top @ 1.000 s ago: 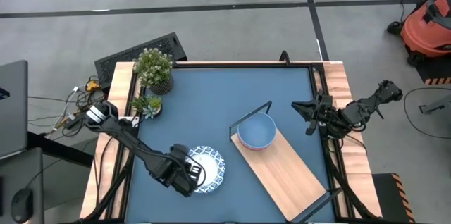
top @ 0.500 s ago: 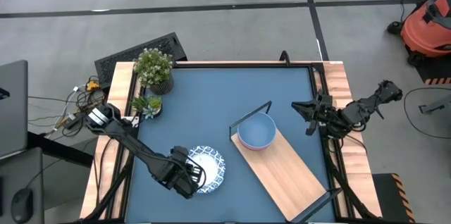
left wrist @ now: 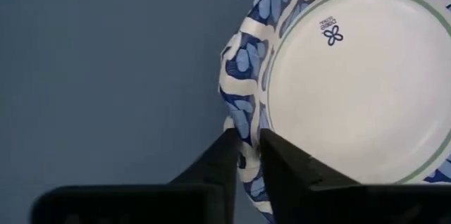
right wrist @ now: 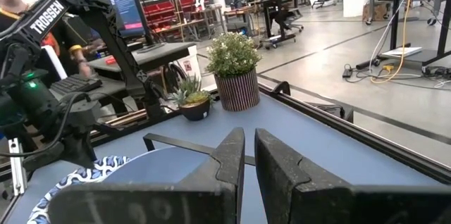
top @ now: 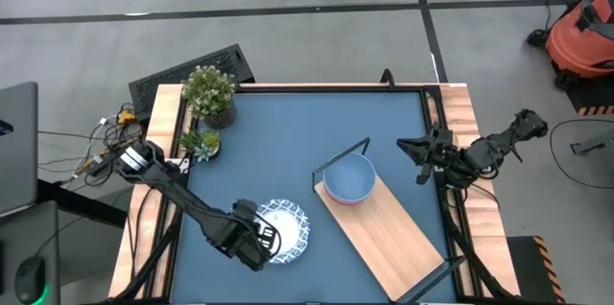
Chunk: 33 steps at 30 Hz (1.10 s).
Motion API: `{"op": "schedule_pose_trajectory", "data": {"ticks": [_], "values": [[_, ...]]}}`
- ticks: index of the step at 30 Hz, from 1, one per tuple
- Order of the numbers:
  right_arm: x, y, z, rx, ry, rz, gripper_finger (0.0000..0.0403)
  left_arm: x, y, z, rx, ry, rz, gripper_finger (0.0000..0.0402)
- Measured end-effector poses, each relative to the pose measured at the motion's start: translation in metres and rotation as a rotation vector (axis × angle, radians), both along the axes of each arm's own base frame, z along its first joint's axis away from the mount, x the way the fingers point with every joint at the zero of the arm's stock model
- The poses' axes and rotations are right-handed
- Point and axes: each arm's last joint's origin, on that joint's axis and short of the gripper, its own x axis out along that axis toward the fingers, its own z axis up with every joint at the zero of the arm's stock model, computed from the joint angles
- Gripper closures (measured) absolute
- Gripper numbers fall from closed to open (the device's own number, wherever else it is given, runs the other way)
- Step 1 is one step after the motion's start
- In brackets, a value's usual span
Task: Place and stack bowls onto a shelf
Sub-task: Put the white bowl on the shelf
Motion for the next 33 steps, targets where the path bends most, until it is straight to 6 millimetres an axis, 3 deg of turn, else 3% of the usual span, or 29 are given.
{"op": "schedule_pose_trajectory", "data": {"ticks": [5, 11, 33], "values": [[0.000, 0.000, 0.000, 0.000, 0.000, -0.001, 0.0340, 0.000, 0.000, 0.000, 0.010, -0.001, -0.020, 0.0397], [0.000, 0.000, 0.000, 0.000, 0.000, -0.001, 0.0340, 0.000, 0.000, 0.002, 0.010, -0.005, -0.021, 0.0400], [0.000, 0.000, 0.000, 0.000, 0.000, -0.002, 0.0340, 0.011, -0.004, 0.050, -0.005, -0.139, -0.024, 0.0401]]}}
